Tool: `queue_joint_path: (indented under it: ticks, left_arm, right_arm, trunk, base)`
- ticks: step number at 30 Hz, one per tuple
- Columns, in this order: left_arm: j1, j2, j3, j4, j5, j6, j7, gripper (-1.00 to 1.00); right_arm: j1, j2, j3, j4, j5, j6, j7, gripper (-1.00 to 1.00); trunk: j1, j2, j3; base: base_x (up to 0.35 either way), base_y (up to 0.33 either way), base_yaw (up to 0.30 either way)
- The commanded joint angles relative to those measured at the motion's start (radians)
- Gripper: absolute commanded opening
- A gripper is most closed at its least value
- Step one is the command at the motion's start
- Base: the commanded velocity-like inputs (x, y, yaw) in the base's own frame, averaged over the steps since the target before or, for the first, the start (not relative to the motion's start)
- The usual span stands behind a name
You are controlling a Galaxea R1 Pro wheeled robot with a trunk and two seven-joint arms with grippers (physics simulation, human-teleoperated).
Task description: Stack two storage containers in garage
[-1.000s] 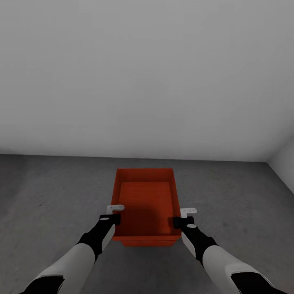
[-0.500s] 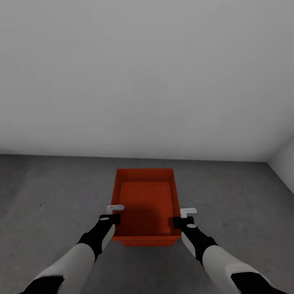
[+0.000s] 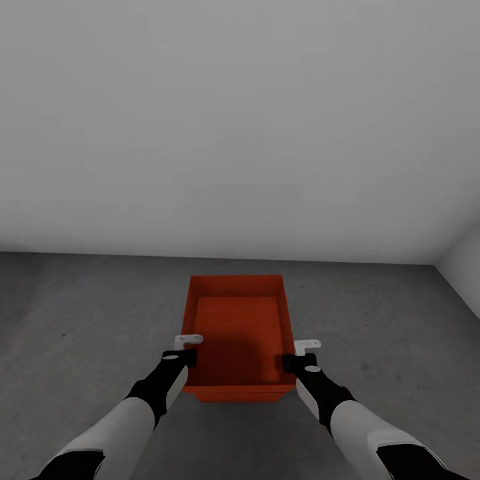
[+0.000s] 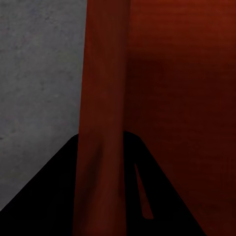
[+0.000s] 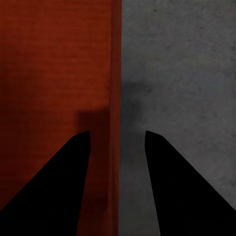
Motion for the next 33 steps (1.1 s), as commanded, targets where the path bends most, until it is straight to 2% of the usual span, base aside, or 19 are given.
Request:
queue_joint_path:
  ticks: [1, 33]
  left_arm:
    - [-0.001, -0.003, 0.015, -0.004, 0.013, -0.065, -0.009, -1.00]
    - [-0.001, -0.005, 0.014, -0.002, 0.014, -0.064, -0.009, -1.00]
  right_arm:
    - [0.001, 0.001, -0.003, 0.003, -0.013, 0.002, -0.001, -1.00]
    - [0.000, 0.001, -0.003, 0.003, -0.013, 0.002, -0.001, -1.00]
  trunk:
    - [0.000, 0.000, -0.001]
    - [0.000, 0.000, -0.001]
  base:
    - [0.000, 0.000, 0.000]
    - [0.000, 0.000, 0.000]
